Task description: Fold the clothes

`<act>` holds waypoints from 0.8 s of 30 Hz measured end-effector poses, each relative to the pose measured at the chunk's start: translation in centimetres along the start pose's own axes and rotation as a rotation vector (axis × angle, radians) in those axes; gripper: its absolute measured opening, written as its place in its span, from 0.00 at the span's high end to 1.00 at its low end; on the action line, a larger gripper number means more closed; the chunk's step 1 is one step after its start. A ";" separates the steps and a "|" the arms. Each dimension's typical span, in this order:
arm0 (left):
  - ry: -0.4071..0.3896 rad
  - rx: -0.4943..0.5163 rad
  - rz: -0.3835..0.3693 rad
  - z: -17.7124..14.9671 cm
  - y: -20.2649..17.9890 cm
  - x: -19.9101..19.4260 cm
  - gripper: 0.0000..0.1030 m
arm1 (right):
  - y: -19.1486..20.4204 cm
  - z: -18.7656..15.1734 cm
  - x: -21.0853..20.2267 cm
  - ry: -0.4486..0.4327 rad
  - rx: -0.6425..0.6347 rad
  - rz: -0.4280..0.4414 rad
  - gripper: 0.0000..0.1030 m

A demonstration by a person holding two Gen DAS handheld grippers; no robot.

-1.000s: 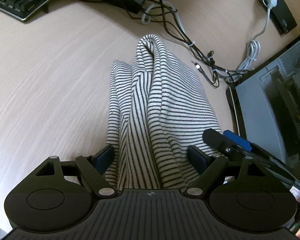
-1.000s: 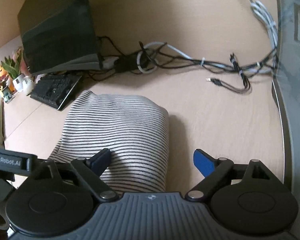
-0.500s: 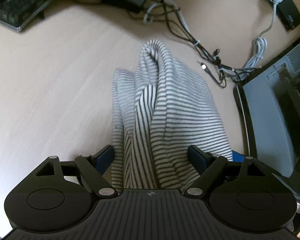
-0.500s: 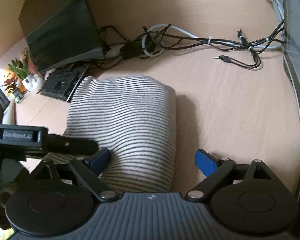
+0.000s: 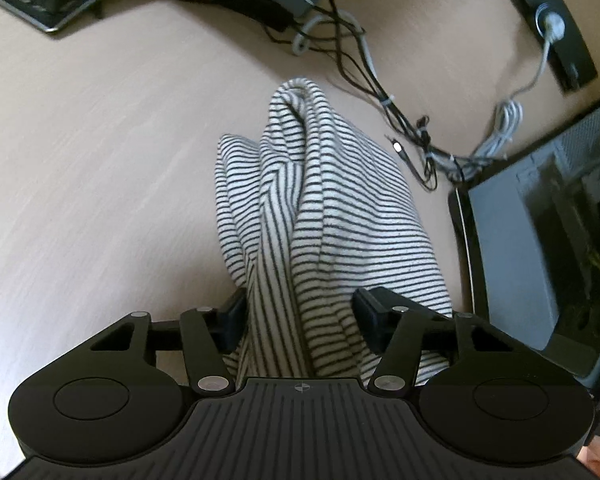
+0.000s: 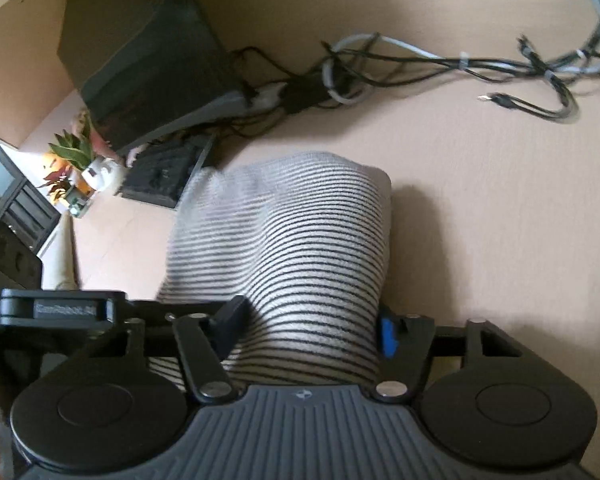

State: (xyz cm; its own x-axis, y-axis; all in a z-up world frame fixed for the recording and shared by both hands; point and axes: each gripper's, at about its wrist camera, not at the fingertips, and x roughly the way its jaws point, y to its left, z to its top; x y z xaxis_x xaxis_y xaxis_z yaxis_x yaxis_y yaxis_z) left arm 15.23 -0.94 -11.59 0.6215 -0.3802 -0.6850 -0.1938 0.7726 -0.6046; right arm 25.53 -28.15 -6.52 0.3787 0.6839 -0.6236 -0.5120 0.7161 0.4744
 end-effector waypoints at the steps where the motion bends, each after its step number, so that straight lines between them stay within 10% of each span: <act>1: -0.009 -0.009 0.002 0.0 0.4 -0.5 0.45 | 0.9 0.5 0.5 -0.003 -0.017 0.020 0.47; 16: -0.242 -0.108 0.123 4.2 7.2 -11.0 0.46 | 12.9 6.6 8.5 -0.002 -0.264 0.233 0.52; 24: -0.176 -0.093 0.113 6.9 10.4 -7.6 0.44 | 11.9 7.6 12.8 0.066 -0.289 0.069 0.49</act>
State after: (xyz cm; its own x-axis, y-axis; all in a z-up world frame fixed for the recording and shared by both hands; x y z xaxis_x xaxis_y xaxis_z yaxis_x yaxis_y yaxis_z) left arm 13.72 13.54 -9.88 0.7132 -0.1926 -0.6740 -0.3340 0.7520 -0.5683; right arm 30.22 -9.81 -4.16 0.2889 0.7122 -0.6398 -0.7367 0.5921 0.3266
